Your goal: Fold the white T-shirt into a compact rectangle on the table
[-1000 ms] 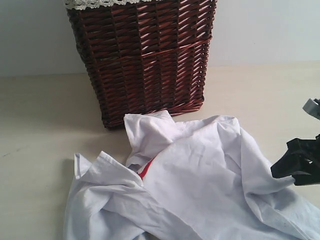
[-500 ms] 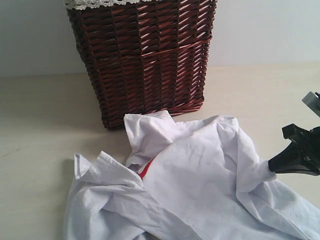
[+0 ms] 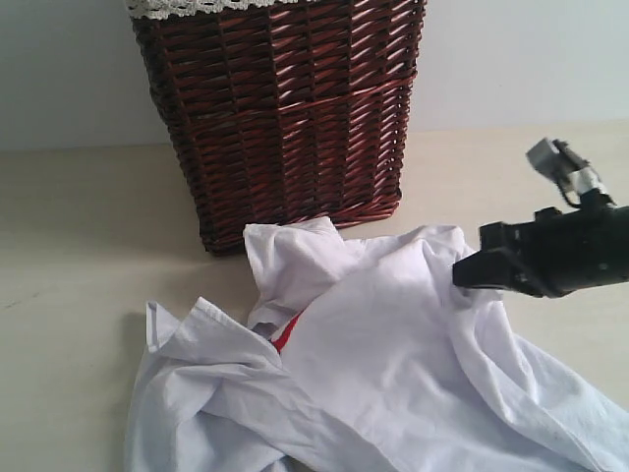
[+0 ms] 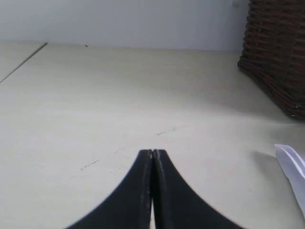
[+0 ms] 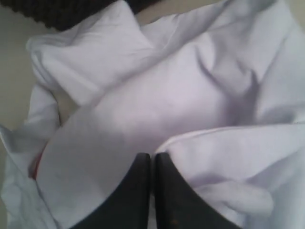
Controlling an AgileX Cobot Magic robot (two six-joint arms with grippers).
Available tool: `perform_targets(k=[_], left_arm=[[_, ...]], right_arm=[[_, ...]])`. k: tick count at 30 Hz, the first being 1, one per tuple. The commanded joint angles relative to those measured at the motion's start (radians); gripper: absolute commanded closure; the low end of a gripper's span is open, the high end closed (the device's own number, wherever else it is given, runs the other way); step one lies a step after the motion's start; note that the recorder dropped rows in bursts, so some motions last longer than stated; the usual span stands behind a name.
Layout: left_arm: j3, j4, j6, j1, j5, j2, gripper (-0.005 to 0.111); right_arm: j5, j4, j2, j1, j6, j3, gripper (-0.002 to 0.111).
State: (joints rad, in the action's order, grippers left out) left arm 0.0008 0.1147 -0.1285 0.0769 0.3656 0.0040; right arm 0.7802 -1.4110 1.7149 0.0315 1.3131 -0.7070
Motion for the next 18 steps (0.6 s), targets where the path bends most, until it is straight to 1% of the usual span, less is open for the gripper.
perform_targets(k=[1,2,4,5,7,8,10,14,16,18], left_arm=[[-0.001,0.002,0.001,0.004,-0.007,-0.004,0.107],[-0.001,0.002,0.001,0.004,-0.007,-0.004,0.107],[-0.001,0.002,0.001,0.004,-0.007,-0.004,0.107],[-0.001,0.002,0.001,0.004,-0.007,-0.004,0.107],[-0.001,0.002,0.001,0.004,-0.007,-0.004,0.107],[-0.001,0.002,0.001,0.004,-0.007,-0.004,0.107],[-0.001,0.002,0.001,0.004,-0.007,-0.004,0.107],[-0.001,0.002,0.001,0.004,-0.007,-0.004,0.107],[-0.001,0.002,0.001,0.004,-0.007,-0.004,0.107],[-0.001,0.002,0.001,0.004,-0.007,-0.004,0.107]], right_arm=[[-0.168,-0.018,-0.005,-0.139,0.147,0.003,0.104],[-0.206,-0.023,-0.005,-0.154,0.159,0.003,0.100],[-0.279,-0.051,-0.005,-0.185,0.220,0.003,0.085],[-0.299,-0.064,-0.005,-0.195,0.272,0.001,0.076],[-0.316,-0.111,-0.018,-0.208,0.403,0.001,0.062],[-0.318,-0.134,-0.032,-0.211,0.455,0.001,0.058],[-0.327,-0.160,-0.080,-0.218,0.527,0.001,0.055],[-0.379,-0.139,-0.216,-0.218,0.585,0.001,0.055],[-0.434,-0.056,-0.279,-0.218,0.554,0.001,0.055],[-0.434,0.123,-0.319,-0.195,0.458,0.001,0.055]])
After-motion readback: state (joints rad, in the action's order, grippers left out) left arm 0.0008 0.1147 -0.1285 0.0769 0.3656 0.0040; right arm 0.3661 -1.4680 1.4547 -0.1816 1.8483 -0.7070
